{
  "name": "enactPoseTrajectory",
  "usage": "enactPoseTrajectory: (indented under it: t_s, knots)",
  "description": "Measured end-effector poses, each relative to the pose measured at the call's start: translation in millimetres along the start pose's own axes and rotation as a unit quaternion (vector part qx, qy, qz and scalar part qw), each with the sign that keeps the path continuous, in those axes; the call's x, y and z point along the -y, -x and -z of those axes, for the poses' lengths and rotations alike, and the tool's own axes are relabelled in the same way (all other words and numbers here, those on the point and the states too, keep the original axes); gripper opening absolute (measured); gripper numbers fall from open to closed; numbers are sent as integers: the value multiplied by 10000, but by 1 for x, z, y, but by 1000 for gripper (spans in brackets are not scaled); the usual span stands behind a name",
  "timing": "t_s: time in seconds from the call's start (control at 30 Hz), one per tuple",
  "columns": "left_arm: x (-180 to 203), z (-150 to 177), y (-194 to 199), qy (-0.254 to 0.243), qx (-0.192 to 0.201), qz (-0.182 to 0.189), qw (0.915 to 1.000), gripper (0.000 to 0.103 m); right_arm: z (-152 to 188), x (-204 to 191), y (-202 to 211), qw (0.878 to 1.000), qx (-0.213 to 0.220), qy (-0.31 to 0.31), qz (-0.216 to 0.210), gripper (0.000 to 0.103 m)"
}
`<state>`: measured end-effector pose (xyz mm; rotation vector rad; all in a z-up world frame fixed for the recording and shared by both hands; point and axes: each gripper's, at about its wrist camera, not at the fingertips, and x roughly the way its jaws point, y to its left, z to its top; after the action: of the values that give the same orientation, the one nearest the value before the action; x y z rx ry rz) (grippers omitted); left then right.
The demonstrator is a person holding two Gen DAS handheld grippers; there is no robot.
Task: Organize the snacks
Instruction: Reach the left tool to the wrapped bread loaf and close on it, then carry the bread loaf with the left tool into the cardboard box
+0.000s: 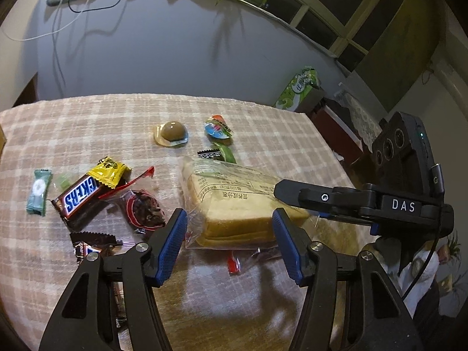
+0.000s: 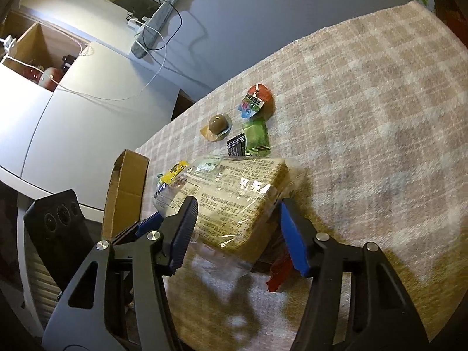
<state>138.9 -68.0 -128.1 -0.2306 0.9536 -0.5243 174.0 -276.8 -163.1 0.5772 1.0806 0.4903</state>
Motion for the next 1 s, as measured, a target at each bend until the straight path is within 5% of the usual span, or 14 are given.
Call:
enactPoseTrajectory:
  t_s: [0.5,1.0]
  knots:
    - [8,9,41,-137,337,30,9993,59,11,-31,21,9989,134,437,68,57]
    - [-32,30,117,144,937,-326,9950,59,29,-119,1,9931,7,1162,-132,57]
